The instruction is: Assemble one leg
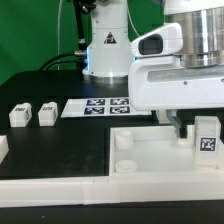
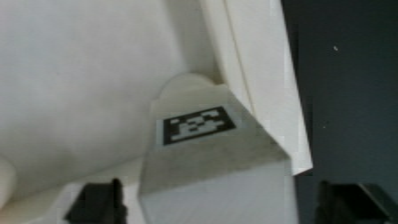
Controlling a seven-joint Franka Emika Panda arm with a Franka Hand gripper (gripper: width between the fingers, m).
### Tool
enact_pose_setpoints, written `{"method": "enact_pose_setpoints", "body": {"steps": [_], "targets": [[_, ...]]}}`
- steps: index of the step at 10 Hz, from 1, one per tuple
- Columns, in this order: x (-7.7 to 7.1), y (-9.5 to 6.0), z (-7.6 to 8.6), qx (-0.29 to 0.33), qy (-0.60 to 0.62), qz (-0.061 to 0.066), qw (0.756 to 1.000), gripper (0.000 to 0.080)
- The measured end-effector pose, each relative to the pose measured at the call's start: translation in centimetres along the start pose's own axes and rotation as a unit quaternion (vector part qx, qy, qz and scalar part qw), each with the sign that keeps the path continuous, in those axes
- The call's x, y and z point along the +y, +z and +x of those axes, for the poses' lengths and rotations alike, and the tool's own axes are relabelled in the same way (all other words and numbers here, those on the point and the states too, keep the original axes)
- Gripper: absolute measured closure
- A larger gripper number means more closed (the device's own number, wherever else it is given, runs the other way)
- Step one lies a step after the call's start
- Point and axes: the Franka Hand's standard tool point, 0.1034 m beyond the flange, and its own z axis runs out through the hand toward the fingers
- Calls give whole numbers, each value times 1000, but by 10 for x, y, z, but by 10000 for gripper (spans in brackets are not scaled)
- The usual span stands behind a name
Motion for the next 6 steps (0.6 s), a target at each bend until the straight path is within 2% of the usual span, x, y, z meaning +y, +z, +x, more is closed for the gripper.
{"method": "enact_pose_setpoints", "body": {"steps": [1, 2, 4, 5, 6], "targets": [[4, 2, 0, -2, 51, -3, 999, 497], [4, 2, -1, -2, 95, -4, 995, 497], [5, 1, 0, 4, 261, -10, 965, 498], [6, 1, -1, -1, 362, -11, 932, 498], [10, 1, 2, -12, 476, -5, 880, 499]]}}
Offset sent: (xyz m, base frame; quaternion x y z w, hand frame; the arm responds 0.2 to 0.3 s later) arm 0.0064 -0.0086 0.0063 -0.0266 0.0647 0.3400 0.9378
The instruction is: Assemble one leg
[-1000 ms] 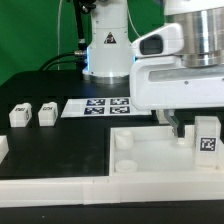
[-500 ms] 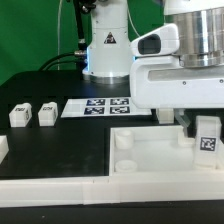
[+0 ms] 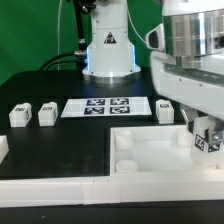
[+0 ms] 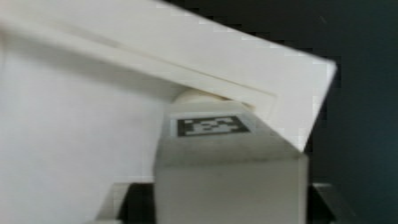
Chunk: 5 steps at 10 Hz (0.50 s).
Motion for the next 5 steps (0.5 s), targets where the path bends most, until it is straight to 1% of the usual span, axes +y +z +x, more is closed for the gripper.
{"method": "enact_pose_setpoints", "body": {"steps": [1, 4, 5], "targets": [[1, 2, 4, -15, 73, 1, 997, 499], [2, 2, 1, -15, 50, 0, 999, 501], [1, 1, -1, -14, 11, -2, 1000, 430]]}}
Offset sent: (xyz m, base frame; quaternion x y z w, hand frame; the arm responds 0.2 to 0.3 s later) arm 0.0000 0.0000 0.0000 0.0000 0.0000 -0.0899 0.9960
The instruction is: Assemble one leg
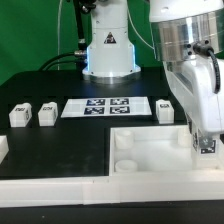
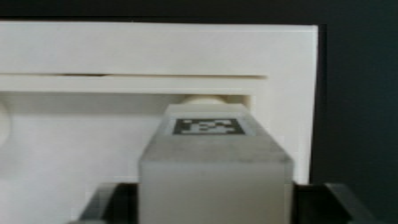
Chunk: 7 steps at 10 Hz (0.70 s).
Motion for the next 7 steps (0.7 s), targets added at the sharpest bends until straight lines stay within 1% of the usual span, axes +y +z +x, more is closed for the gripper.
{"method": "enact_pose_setpoints", "body": {"steps": [1, 2, 3, 4, 6, 7], "targets": [[-7, -6, -10, -6, -93, -1, 996, 251], [-4, -7, -13, -9, -231, -9, 973, 181], [-1, -7, -13, -11, -289, -11, 957, 181], [-1, -6, -12, -10, -349, -10, 937, 156], [-1, -6, -8, -6, -467, -13, 884, 151], [1, -4, -4, 6, -574, -23, 818, 150]]}}
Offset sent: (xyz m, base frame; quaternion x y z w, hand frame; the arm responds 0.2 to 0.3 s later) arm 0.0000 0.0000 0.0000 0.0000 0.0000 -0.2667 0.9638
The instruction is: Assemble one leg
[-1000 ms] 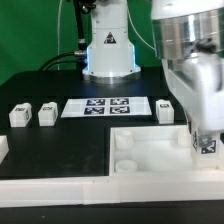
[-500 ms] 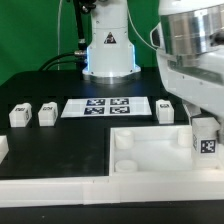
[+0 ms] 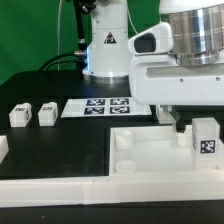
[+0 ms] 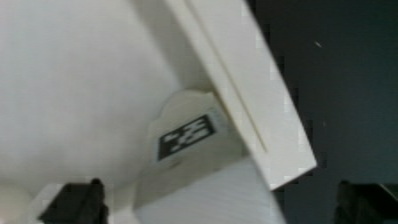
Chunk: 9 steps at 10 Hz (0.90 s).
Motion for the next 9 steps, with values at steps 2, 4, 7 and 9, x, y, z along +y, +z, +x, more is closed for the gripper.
{"method": "enact_pose_setpoints", "body": {"steps": [2, 4, 7, 9], "targets": [[8, 4, 5, 8, -156, -16, 988, 150], [8, 4, 5, 9, -108, -15, 994, 243], [7, 4, 4, 11, 45, -13, 999, 508], [3, 6, 5, 12, 195, -10, 981, 508]]}}
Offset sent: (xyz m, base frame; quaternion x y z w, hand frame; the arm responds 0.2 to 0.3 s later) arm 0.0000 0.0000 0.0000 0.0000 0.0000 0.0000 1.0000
